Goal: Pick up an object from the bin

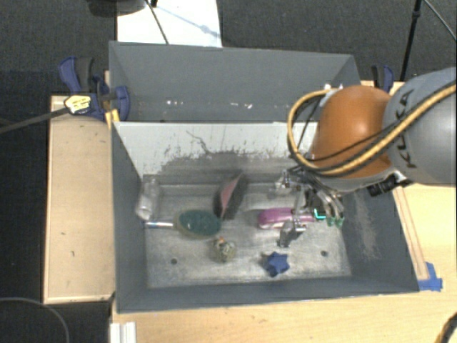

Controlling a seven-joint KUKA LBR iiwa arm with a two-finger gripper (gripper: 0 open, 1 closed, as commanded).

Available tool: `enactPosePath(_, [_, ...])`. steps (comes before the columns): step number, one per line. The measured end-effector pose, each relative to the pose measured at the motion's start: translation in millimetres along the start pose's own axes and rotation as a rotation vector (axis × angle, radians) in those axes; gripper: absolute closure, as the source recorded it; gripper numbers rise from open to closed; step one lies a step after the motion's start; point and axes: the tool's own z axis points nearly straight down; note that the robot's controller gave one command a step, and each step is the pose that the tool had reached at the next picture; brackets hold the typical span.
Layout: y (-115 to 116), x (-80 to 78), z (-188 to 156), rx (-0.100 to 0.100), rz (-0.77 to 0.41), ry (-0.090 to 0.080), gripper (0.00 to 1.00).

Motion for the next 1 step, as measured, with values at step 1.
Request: enactPosePath(1, [-50.1, -19.0, 92.0, 0.0, -0.037, -0.014, 0.0])
